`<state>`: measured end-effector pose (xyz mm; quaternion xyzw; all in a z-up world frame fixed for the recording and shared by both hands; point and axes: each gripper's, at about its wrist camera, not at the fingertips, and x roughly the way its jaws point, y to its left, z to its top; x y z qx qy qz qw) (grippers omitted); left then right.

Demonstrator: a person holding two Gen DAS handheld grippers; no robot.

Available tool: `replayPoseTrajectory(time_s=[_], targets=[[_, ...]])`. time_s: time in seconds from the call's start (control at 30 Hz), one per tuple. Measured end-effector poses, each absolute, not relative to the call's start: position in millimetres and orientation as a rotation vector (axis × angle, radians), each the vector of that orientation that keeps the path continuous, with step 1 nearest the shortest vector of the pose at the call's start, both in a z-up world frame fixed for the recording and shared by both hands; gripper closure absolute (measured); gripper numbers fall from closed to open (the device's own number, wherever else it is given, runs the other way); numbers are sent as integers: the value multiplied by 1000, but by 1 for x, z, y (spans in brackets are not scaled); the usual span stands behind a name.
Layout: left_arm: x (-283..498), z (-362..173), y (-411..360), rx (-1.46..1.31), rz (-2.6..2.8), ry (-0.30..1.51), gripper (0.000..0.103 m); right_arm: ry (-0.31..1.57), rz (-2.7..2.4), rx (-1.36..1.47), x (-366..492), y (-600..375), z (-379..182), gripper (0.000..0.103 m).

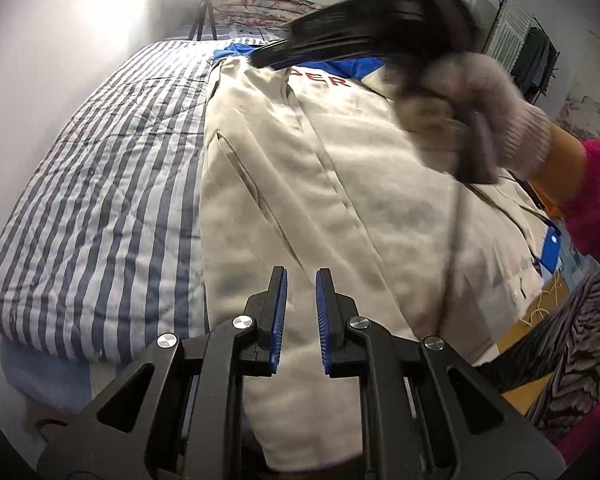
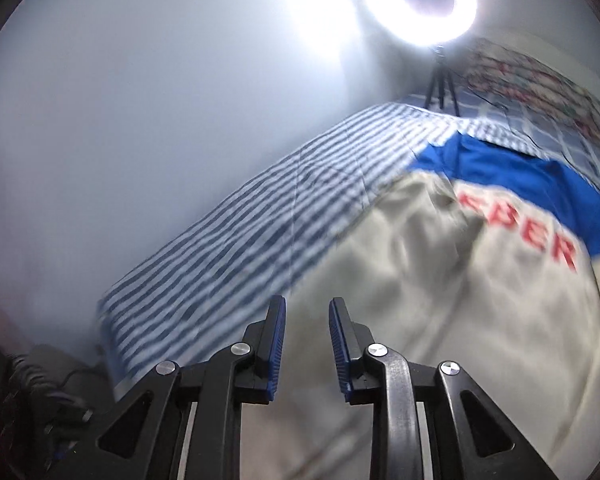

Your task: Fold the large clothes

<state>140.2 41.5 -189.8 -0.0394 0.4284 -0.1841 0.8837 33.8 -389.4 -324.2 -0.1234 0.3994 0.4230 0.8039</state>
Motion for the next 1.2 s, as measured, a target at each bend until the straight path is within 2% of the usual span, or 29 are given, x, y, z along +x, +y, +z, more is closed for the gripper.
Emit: replayPoseTrajectory(time_s=[0.17, 0.3, 0.4, 0.47, 0.53, 0.7, 1.0, 1.17, 1.2], targets=[[156, -212, 35, -79, -404, 959, 91, 897, 913, -326, 71, -359, -368, 87], [142, -235, 34, -69, -430, 999, 91, 991, 828, -348, 104, -353, -416, 97], [136, -234, 34, -49, -450, 983, 91, 973, 849, -292, 107, -355, -417, 98], [134, -231, 34, -46, -453, 981, 91, 990, 845, -292, 103, -357, -410, 96], [128, -222, 36, -62, -463, 957, 91, 1002, 868, -237, 93, -367, -395, 88], [111, -213, 45, -89, -460, 930, 91, 1027, 1031, -177, 27, -402, -366, 85], [99, -237, 32, 4, -447, 965, 91, 1110, 993, -271, -75, -435, -420, 84], [91, -230, 25, 84, -440, 960, 91, 1125, 948, -197, -72, -446, -410, 85], [91, -225, 27, 90, -450, 961, 91, 1110, 947, -189, -75, -452, -402, 82]])
